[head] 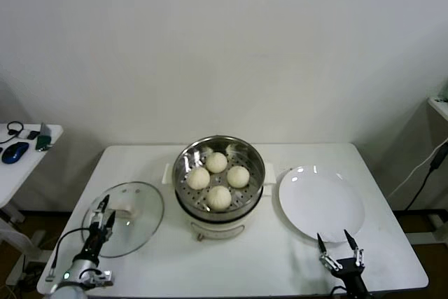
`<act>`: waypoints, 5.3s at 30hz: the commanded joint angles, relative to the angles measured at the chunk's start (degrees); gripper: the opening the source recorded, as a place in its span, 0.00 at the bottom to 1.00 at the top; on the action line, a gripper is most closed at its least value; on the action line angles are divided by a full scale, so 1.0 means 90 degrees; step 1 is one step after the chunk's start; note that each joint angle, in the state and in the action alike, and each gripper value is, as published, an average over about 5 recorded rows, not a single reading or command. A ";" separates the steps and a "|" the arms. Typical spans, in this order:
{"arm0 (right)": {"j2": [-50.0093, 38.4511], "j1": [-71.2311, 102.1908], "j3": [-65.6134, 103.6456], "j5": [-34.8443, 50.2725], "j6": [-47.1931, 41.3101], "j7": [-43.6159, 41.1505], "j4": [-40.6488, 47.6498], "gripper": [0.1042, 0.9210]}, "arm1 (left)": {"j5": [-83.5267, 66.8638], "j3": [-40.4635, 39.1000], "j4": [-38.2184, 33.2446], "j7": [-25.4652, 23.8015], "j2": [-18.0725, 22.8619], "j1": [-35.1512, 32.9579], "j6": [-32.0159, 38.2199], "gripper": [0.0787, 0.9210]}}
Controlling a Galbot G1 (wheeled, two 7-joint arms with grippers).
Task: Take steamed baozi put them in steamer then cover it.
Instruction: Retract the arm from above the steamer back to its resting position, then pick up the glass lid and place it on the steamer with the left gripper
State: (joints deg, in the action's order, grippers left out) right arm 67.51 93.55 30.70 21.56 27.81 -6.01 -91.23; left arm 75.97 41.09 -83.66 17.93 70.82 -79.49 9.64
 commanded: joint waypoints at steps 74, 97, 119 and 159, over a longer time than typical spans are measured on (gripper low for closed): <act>0.0029 -0.0475 -0.0530 -0.1100 -0.0494 0.1102 0.0023 0.88 | -0.0991 -0.3462 -0.4194 -0.2913 -0.1077 0.1622 -0.4939 0.07; -0.0128 -0.0763 -0.0621 -0.0884 -0.0739 0.1150 0.0049 0.88 | 0.0995 -0.5411 -0.3116 -0.3811 0.0915 0.2364 -0.5436 0.07; -0.0148 -0.0782 -0.0641 -0.0887 -0.0644 0.1176 0.0081 0.88 | 0.1804 -0.5262 -0.2616 -0.3592 0.1261 0.2148 -0.5143 0.07; -0.0133 -0.0563 -0.0636 -0.1037 -0.0506 0.1132 -0.0006 0.88 | 0.1203 -0.5062 -0.2173 -0.3234 0.1228 0.2193 -0.5238 0.07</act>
State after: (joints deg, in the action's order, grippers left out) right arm 66.25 88.41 24.96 12.48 23.21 4.20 -91.20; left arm 88.30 -4.60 -103.64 -11.50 82.09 -59.55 -37.46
